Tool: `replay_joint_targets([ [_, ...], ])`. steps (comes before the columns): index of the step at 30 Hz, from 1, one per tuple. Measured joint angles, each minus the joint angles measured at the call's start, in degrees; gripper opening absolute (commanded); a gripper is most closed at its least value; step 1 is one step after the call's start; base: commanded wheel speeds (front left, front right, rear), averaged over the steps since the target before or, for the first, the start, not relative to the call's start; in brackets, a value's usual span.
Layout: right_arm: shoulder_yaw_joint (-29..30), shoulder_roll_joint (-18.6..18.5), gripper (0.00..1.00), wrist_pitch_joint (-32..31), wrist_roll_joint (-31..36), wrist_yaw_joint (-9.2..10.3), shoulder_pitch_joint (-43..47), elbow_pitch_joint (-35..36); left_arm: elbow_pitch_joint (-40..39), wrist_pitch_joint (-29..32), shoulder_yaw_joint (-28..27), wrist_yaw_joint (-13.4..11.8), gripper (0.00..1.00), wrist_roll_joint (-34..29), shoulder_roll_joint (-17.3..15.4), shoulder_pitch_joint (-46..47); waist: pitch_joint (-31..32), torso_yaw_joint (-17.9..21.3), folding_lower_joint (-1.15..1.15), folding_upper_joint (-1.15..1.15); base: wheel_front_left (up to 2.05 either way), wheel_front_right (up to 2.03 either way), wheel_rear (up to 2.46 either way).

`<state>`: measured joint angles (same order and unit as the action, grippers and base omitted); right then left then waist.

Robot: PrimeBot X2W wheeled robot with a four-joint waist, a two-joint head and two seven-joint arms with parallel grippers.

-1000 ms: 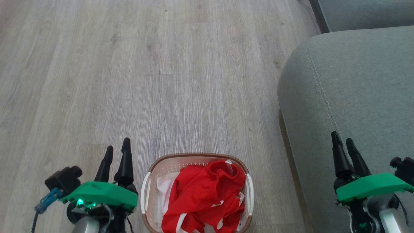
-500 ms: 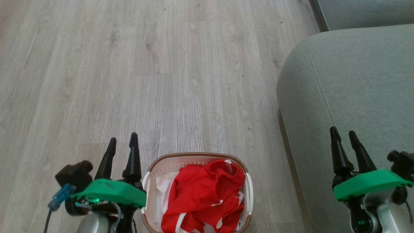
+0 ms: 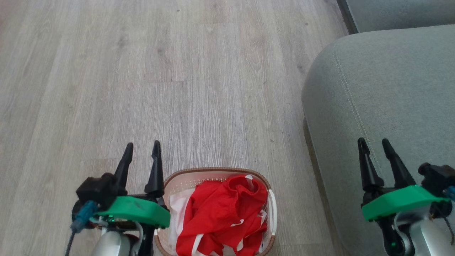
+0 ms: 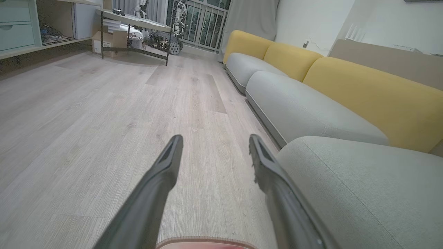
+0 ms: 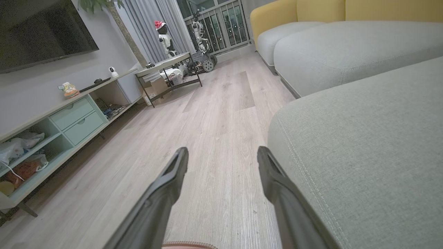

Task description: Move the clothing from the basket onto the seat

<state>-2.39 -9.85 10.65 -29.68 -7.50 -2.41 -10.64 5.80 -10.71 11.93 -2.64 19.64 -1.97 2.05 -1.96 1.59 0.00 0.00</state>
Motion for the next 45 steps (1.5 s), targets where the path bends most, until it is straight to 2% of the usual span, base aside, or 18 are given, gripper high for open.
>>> replay_joint_targets([
  [23,-1.4,-1.4,1.00,3.8,13.3,0.00,-2.1,1.9,-3.4,-3.6,2.7,-2.5,1.00,-15.4,-0.3,0.9,-0.9,0.2,0.00,0.00,0.00,0.00,0.00],
  [36,-1.3,-1.4,1.00,3.8,13.5,0.00,-2.1,1.9,-3.6,-3.6,2.8,-3.0,1.00,-15.4,-0.4,1.2,-1.3,0.2,0.00,0.00,0.00,0.00,0.00],
  [45,-1.1,-1.8,1.00,3.8,13.3,0.00,-3.0,2.4,-3.2,-3.6,2.9,-3.2,1.00,-12.3,-0.4,1.5,-2.5,0.9,0.00,0.00,0.00,0.00,0.00],
])
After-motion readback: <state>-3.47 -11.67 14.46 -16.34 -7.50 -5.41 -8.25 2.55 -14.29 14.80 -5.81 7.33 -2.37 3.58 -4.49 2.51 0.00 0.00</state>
